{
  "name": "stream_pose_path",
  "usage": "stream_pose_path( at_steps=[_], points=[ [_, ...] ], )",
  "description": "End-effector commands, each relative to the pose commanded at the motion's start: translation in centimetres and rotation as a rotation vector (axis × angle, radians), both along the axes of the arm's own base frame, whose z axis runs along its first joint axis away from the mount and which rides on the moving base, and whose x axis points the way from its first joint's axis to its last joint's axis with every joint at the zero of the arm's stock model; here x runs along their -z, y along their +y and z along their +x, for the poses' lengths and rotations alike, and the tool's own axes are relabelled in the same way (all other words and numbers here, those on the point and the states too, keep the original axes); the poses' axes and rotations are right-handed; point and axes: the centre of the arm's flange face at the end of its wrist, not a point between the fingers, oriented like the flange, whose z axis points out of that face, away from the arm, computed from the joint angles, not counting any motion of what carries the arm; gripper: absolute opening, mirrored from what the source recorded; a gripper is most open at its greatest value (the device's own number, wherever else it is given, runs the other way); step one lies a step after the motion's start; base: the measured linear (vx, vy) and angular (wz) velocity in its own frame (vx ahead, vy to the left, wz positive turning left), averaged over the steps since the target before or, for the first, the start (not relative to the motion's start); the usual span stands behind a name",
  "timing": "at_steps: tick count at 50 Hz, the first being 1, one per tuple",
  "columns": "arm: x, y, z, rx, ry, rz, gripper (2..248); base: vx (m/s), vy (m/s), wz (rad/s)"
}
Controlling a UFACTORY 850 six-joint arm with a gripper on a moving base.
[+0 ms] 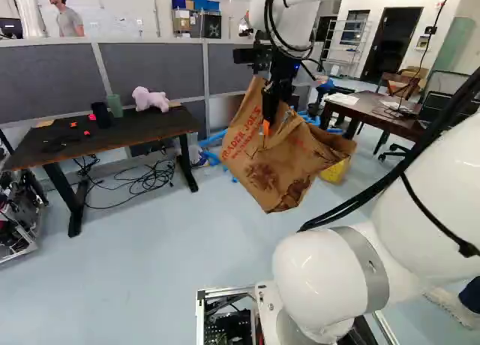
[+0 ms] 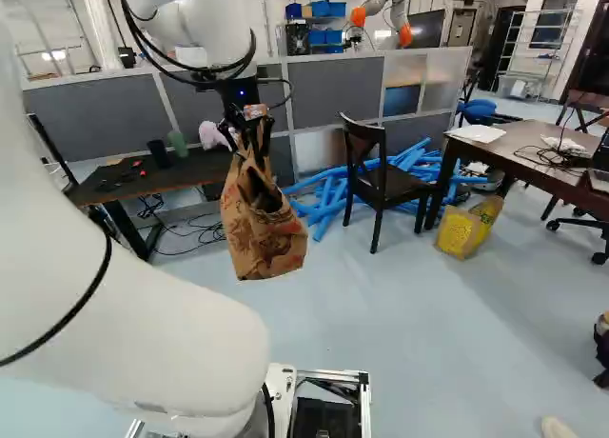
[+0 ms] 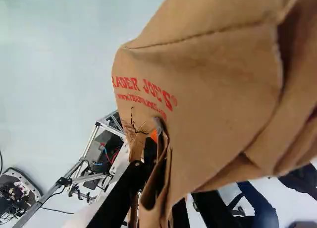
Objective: Pick up the bag on the ground and place it on the table
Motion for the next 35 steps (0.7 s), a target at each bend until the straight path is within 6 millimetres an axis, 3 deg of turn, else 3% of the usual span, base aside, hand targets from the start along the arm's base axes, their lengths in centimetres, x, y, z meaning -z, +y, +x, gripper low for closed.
stream_pose_path(
  at_steps=[25,35],
  points=[
    [-3.8,-0.1,0.0,-0.001,-0.008,0.001,23,0.000,0.000,0.000],
    [-4.3,-0.1,0.1,-0.001,-0.019,0.002,23,0.000,0.000,0.000]
  ],
)
